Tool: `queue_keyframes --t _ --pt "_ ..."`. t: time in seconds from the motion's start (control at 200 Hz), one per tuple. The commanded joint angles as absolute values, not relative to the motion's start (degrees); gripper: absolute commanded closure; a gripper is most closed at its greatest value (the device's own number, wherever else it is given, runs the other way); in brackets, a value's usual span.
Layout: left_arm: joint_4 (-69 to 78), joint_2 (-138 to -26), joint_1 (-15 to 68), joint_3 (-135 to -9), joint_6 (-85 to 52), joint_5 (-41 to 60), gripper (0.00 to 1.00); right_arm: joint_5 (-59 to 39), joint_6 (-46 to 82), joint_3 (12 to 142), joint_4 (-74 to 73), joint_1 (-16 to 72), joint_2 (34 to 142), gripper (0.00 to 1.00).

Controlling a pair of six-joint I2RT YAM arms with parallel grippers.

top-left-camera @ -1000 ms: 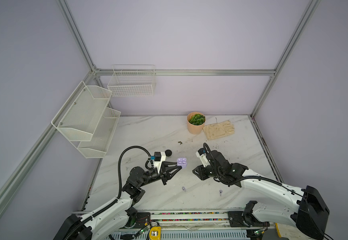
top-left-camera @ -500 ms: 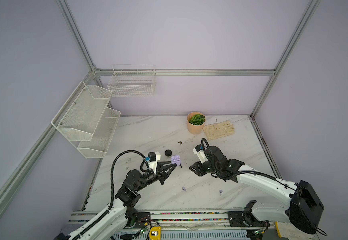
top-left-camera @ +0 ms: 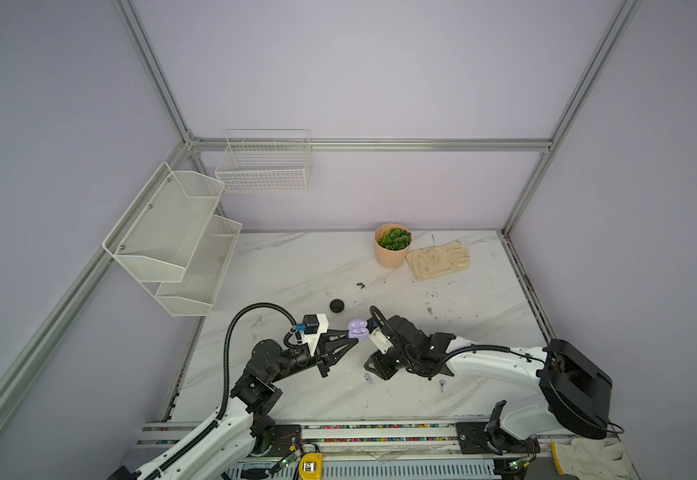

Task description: Insert the wireless bluetooth earbuds into the charging case

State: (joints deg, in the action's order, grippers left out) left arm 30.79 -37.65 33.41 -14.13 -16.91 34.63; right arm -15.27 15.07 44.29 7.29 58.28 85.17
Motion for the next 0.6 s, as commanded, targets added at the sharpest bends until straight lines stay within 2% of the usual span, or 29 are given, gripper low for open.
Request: queue_keyframes --t 0.0,0.19,0.595 --pt "37.0 -37.6 33.6 -12.0 -17.3 37.1 1.00 -9.1 14.8 45.3 12.2 60.3 86.3 0.65" --pt "37.7 -38.1 33.7 -11.9 -18.3 37.2 1.00 -6.0 14.0 45.3 12.5 63.7 87.1 0.60" --pt "38.1 -37.9 33.8 -12.0 -19.7 37.5 1.00 -4.5 12.2 46.4 10.7 66.4 90.0 0.61"
